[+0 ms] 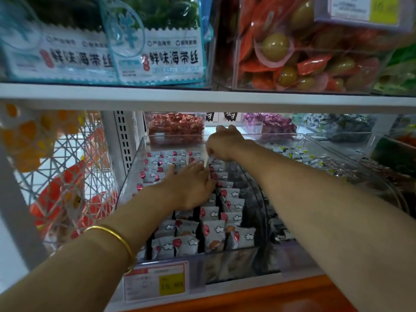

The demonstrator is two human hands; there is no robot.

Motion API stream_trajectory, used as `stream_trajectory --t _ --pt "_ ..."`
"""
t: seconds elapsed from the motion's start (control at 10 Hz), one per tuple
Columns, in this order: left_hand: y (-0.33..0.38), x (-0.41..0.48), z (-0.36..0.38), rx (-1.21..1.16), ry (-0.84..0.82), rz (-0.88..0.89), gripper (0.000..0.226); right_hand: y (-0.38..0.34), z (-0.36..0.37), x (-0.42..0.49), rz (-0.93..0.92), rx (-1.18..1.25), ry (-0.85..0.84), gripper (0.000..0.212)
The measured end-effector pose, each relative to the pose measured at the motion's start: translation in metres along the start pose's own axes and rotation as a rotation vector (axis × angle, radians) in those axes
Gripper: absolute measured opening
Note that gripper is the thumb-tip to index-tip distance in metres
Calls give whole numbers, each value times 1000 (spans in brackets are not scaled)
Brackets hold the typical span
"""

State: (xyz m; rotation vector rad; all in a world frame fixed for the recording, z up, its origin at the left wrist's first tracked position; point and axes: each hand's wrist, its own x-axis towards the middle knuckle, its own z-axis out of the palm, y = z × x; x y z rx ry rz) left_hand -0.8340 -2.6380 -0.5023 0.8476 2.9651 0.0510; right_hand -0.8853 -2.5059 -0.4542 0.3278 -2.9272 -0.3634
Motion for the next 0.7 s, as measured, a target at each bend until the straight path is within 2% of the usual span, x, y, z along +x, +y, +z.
stream_trajectory --t 0.1,0.2,0.4,0.6,0.7 --pt "-1 -2 1 -19 7 4 54 -2 7 -1 15 -75 -48 30" --pt "-1 -5 2 -32 40 8 52 -2 8 -2 13 -66 -9 32" --pt "-3 -15 2 14 29 -26 58 0 5 -4 12 30 69 38" --pt "1 -18 5 36 13 -67 58 0 3 -9 25 63 74 42" --pt "2 -21 2 -2 64 -77 58 3 -3 -17 62 156 126 43"
